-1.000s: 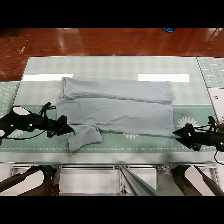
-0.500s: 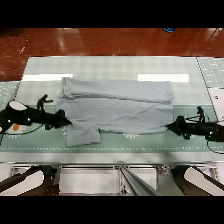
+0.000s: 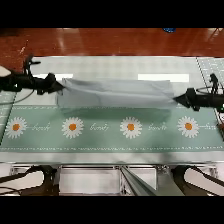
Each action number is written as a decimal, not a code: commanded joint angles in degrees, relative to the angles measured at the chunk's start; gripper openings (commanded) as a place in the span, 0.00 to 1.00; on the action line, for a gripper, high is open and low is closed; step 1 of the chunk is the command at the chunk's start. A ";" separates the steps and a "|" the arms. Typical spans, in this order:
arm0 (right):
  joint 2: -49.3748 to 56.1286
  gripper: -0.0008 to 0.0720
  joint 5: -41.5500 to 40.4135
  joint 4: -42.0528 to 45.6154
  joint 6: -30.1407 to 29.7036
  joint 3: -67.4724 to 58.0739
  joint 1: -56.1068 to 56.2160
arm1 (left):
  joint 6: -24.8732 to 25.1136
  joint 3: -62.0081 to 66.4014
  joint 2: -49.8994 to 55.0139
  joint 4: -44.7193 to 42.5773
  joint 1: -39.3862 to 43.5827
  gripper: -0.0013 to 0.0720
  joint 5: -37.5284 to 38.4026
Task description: Fold the shirts.
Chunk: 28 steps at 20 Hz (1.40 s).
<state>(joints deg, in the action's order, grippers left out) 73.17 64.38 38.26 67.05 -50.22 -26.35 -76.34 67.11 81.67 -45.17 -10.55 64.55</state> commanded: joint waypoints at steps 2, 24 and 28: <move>9.79 0.04 -3.89 -0.04 3.06 -13.16 3.74 | -3.61 15.21 12.17 0.17 1.68 0.04 1.62; 21.94 0.58 -4.79 9.16 10.69 -17.33 0.17 | -5.14 0.63 -8.68 -9.29 -2.60 0.71 -8.13; 26.95 0.58 -7.69 0.96 8.07 -17.33 2.19 | -6.03 -9.38 -13.64 -9.27 2.49 0.71 -9.84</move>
<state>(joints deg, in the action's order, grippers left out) 96.88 58.63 46.15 77.54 -67.81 -25.19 -82.48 65.21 72.66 -54.17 -11.14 58.78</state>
